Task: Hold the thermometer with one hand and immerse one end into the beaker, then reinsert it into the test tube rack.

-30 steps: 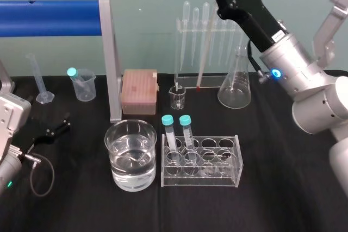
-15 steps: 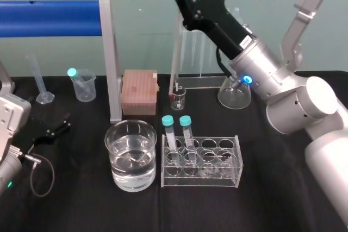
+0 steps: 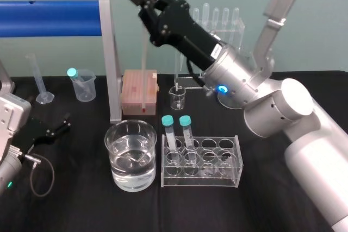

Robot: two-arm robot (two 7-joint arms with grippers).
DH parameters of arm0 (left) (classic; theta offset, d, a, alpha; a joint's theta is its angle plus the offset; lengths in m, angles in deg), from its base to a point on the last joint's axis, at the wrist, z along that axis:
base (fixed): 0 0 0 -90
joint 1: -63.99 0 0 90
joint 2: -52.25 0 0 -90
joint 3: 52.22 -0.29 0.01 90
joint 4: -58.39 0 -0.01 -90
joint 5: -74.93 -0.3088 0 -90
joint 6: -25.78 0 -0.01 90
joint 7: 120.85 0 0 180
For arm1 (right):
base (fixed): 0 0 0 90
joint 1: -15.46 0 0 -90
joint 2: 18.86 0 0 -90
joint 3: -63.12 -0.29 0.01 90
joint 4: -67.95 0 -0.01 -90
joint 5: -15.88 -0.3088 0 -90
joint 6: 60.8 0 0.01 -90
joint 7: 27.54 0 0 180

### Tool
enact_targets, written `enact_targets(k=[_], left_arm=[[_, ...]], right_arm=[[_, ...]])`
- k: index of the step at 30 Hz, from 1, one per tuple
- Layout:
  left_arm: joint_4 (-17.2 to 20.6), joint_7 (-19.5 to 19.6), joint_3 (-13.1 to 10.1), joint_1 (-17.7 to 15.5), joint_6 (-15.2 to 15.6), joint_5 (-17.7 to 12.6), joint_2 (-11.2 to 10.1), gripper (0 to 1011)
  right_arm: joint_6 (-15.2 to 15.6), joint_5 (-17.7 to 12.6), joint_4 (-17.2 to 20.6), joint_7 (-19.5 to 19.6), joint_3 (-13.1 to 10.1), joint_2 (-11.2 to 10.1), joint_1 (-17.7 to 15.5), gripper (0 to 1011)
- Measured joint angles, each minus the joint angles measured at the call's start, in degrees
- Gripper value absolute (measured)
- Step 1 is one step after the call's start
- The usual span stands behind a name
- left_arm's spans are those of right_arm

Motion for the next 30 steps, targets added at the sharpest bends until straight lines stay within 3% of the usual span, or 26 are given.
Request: enact_targets(k=[15,30], left_arm=[[0.0,0.0,0.0,0.0,0.0,0.0,0.0,1008],[0.0,0.0,0.0,0.0,0.0,0.0,0.0,1008]], right_arm=[[0.1,0.0,-4.5,-2.4,4.0,1.6,1.5,56],[0.6,-0.1,-8.5,-3.7,5.9,2.3,1.3,56]])
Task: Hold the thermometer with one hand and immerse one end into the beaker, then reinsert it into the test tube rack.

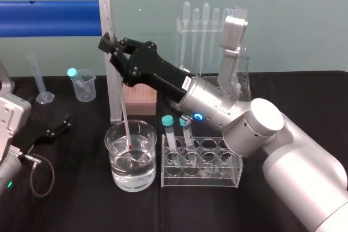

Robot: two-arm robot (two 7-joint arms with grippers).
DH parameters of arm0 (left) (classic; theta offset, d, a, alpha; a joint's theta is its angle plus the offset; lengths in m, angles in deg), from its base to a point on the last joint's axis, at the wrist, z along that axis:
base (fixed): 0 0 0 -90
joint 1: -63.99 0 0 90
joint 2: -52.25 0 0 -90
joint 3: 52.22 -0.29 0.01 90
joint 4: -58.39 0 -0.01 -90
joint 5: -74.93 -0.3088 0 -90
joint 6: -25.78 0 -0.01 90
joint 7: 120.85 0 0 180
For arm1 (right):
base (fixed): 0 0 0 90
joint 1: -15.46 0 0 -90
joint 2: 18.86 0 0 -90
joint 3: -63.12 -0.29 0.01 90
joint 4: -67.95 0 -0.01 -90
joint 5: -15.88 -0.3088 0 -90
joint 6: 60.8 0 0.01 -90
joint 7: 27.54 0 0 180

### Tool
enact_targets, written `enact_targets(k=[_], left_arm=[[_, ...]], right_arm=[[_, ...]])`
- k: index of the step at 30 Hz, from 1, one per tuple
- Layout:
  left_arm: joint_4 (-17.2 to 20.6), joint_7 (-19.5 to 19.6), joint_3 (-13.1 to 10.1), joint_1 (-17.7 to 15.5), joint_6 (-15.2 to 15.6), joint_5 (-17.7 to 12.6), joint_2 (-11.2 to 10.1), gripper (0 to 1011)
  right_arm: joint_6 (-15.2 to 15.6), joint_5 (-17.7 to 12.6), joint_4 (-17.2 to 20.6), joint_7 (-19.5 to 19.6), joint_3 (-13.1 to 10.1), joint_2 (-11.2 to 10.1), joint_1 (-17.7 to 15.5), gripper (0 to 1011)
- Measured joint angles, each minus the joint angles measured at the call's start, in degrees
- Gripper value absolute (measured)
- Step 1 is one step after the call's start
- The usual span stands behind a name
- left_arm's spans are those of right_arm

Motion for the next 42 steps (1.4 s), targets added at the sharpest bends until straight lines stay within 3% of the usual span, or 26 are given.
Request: enact_targets(k=[42], left_arm=[[0.0,0.0,0.0,0.0,0.0,0.0,0.0,1008]], right_arm=[[-2.8,0.6,-6.3,-4.8,0.2,0.8,0.1,56]])
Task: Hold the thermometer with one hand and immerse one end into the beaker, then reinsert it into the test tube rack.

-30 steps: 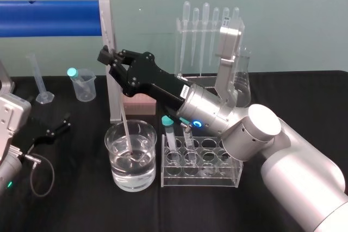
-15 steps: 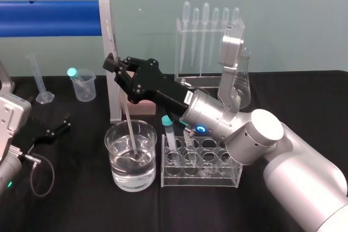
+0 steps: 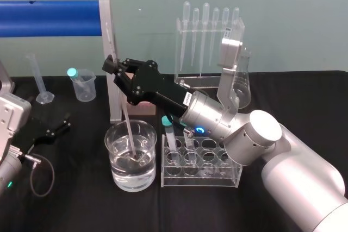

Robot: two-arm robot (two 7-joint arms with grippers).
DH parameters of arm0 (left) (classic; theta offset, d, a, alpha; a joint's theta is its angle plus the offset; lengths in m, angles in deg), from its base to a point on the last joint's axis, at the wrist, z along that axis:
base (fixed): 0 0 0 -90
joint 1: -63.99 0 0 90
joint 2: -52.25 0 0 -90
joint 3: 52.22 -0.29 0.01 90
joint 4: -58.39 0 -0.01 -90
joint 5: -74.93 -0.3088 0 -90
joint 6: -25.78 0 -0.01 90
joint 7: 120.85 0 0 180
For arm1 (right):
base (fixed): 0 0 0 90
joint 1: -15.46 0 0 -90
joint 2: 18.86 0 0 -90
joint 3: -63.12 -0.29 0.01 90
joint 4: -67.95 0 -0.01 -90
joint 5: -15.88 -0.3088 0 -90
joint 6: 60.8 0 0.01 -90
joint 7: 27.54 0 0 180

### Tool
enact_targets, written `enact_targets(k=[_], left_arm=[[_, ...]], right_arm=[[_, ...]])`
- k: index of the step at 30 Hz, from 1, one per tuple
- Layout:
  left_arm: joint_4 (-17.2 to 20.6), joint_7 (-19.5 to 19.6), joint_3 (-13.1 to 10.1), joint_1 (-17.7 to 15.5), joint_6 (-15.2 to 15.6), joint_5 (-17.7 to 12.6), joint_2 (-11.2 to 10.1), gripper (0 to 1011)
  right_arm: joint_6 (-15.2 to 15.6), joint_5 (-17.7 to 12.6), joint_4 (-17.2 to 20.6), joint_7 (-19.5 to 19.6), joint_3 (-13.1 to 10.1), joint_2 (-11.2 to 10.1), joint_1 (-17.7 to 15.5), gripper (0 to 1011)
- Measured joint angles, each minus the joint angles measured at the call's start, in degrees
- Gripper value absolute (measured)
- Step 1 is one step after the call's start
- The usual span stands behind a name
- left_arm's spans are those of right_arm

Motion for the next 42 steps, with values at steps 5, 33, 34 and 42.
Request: enact_targets(k=[5,33,34,42], left_arm=[[0.0,0.0,0.0,0.0,0.0,0.0,0.0,1008],[0.0,0.0,0.0,0.0,0.0,0.0,0.0,1008],[0.0,0.0,0.0,0.0,0.0,0.0,0.0,1008],[0.0,0.0,0.0,0.0,0.0,0.0,0.0,1008]], right_arm=[[-0.1,-0.2,-0.3,-0.2,-0.1,0.2,0.1,56],[0.1,-0.2,-0.5,-0.1,-0.1,0.2,0.1,56],[0.1,-0.2,-0.4,-0.1,-0.1,0.2,0.1,56],[0.1,-0.2,-0.4,-0.1,-0.1,0.2,0.1,56]])
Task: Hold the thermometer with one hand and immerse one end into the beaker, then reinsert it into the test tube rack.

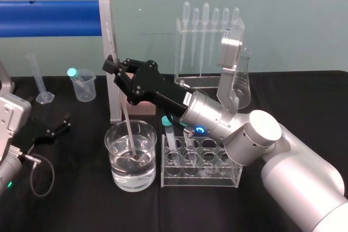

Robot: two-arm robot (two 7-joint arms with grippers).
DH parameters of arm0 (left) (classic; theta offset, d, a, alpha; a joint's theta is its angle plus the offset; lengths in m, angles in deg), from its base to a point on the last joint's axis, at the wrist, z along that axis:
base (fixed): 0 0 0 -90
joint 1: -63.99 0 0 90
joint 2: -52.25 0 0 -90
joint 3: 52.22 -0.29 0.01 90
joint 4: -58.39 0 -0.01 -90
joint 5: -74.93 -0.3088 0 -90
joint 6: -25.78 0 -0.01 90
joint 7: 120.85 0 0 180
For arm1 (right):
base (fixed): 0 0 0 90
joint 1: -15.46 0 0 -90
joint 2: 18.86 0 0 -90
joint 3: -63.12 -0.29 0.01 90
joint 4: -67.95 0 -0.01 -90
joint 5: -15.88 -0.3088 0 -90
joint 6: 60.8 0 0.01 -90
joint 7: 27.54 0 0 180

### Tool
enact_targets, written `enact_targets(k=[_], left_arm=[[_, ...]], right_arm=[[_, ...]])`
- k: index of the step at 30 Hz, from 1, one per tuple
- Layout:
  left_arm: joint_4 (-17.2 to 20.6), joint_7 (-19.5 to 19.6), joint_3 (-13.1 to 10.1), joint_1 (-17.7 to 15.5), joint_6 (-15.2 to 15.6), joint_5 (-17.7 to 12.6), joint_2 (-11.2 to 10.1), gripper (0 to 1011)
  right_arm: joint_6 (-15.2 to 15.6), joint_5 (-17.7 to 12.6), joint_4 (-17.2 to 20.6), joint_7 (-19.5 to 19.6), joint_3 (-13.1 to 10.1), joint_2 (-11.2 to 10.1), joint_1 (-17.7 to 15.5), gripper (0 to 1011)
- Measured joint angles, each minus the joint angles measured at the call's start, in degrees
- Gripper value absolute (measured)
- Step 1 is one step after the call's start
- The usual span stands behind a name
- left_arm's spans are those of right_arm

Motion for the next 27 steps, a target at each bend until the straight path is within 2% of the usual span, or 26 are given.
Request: enact_targets(k=[27], left_arm=[[0.0,0.0,0.0,0.0,0.0,0.0,0.0,1008]], right_arm=[[0.0,0.0,0.0,0.0,0.0,0.0,0.0,57]])
